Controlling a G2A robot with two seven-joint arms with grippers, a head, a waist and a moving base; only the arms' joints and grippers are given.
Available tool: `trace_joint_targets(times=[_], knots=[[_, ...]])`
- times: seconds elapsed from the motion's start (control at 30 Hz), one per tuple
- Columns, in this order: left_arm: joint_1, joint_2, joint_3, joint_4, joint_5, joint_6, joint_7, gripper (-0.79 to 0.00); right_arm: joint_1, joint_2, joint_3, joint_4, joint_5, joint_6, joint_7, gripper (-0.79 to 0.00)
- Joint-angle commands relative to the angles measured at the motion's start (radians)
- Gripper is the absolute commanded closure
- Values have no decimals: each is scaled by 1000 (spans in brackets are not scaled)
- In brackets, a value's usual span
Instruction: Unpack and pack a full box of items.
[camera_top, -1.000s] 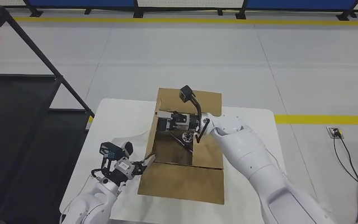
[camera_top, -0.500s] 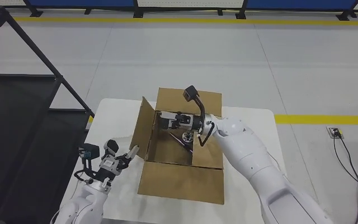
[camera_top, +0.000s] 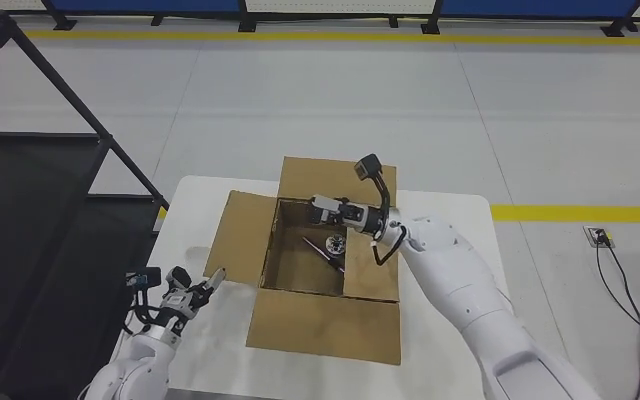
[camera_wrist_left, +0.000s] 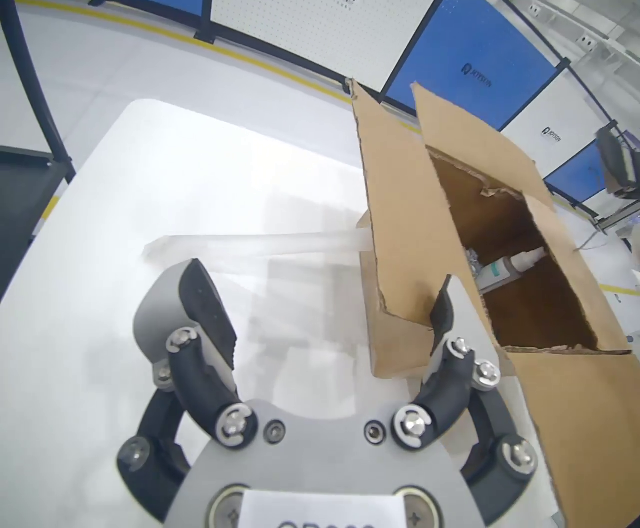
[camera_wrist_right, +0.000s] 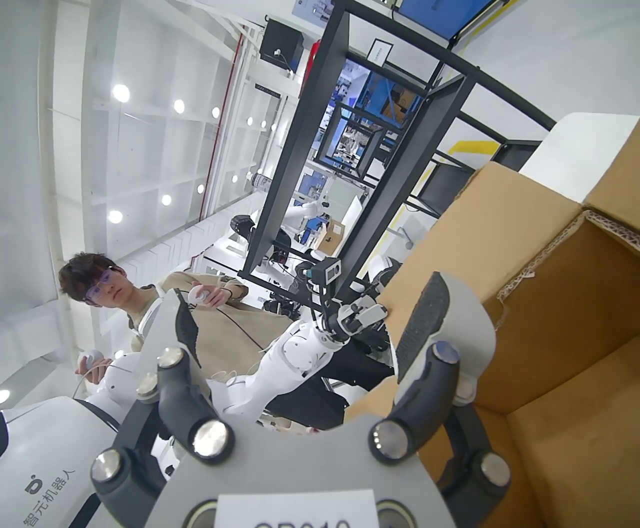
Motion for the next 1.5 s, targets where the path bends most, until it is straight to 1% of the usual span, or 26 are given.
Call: trace_joint_targets(times=[0.0, 0.13, 0.3, 0.43, 0.53, 0.67, 0.9, 1.1, 1.2, 1.3, 1.4, 1.47], knots=[[-10, 0, 5, 23, 8, -3, -10, -785, -15, 11, 15, -25, -9, -3, -3, -785], [-28, 0, 17, 58, 22, -5, -17, -785, -47, 32, 46, -78, -24, -5, -5, -785], [-39, 1, 31, 79, 63, -19, -19, -785, -82, 55, 83, -136, -39, 7, -1, -785], [-40, 0, 41, 82, 81, -19, -9, -785, -106, 67, 102, -175, -48, 23, -1, -785], [-37, 0, 36, 63, 84, -15, 12, -785, -119, 74, 112, -197, -53, 33, -2, -785], [-23, 1, 18, 15, 82, -11, 40, -785, -133, 81, 124, -220, -57, 44, -2, -785], [-1, 3, -16, -90, 92, 1, 59, -785, -153, 94, 138, -253, -71, 71, 4, -785], [26, 4, -55, -210, 78, 11, 82, -785, -176, 106, 152, -295, -101, 84, -4, -785], [44, 6, -76, -278, 47, -23, 57, -785, -196, 117, 167, -339, -134, 81, -15, -785], [51, 8, -80, -332, -9, -69, 11, -785, -227, 131, 194, -399, -177, 82, -34, -785], [40, 10, -63, -368, -59, -104, -63, -785, -265, 149, 235, -462, -229, 94, -63, -785], [13, 11, -34, -375, -81, -113, -113, -785, -296, 162, 270, -506, -253, 108, -84, -785]])
